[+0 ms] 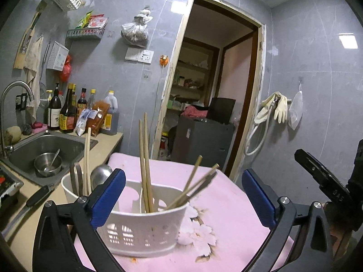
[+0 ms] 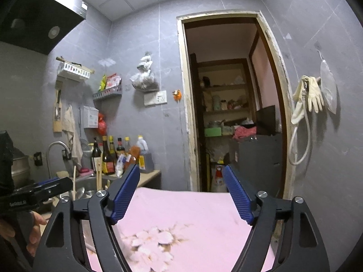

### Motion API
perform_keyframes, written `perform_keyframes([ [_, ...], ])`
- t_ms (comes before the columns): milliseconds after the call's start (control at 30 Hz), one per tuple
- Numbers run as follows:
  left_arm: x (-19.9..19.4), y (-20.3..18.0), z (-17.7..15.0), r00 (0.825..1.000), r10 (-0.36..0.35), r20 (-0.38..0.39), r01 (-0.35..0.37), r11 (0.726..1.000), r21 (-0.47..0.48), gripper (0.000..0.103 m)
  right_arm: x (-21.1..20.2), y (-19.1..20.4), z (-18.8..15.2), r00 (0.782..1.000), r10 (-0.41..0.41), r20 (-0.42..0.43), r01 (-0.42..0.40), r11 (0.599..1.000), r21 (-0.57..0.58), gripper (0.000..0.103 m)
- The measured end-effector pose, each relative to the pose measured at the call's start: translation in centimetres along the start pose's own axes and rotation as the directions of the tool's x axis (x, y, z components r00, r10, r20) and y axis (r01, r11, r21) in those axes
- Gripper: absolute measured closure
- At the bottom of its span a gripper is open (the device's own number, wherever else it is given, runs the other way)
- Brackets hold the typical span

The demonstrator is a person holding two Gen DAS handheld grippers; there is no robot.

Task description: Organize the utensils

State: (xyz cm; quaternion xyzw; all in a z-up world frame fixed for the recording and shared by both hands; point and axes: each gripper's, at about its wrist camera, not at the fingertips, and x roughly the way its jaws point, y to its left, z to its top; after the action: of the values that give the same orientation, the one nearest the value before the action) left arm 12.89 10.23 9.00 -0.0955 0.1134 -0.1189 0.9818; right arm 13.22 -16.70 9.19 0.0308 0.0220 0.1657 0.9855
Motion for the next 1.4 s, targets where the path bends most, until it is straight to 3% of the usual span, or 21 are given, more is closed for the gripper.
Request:
perform_keyframes([
  [333,-1.2,-2.3,-2.3,0.996,0.072,-0.047,-0.071,0.997,0.025,0.002,-2.6,-1.5,-1.5,0.995,-0.037,-0.092,0.038,0.999,0.012,0.001],
  [467,-2.0,-2.6,-3.2,0.994,0.098,-0.056,-0.098,0.995,0.012,0.002,-3.7,-1.7,-2.0,0.992,-0.057,-0.114,0.058,0.998,0.003,0.0],
  [633,-3.5,-2.7,-4.5,0.975,0.222,-0.035,-0.221,0.975,0.011,0.002,-5.1,-1.7,-3.1,0.986,-0.075,-0.149,0.076,0.997,0.004,0.0],
  [700,-3.9,-2.6,-4.9,0.971,0.236,-0.035,-0.236,0.972,0.003,0.002,-5.7,-1.6,-3.7,0.983,-0.097,-0.157,0.097,0.995,-0.011,0.0],
  [933,-5.6,-2.9,-6.9,0.972,0.231,-0.051,-0.231,0.973,0.0,0.002,-7.1,-1.5,-5.2,0.976,-0.111,-0.189,0.109,0.994,-0.019,0.0],
  [1400,-8.4,-4.7,-10.1,0.972,0.23,-0.044,-0.23,0.973,0.004,0.002,-10.2,1.1,-6.4,0.985,-0.126,-0.119,0.113,0.987,-0.11,0.0],
])
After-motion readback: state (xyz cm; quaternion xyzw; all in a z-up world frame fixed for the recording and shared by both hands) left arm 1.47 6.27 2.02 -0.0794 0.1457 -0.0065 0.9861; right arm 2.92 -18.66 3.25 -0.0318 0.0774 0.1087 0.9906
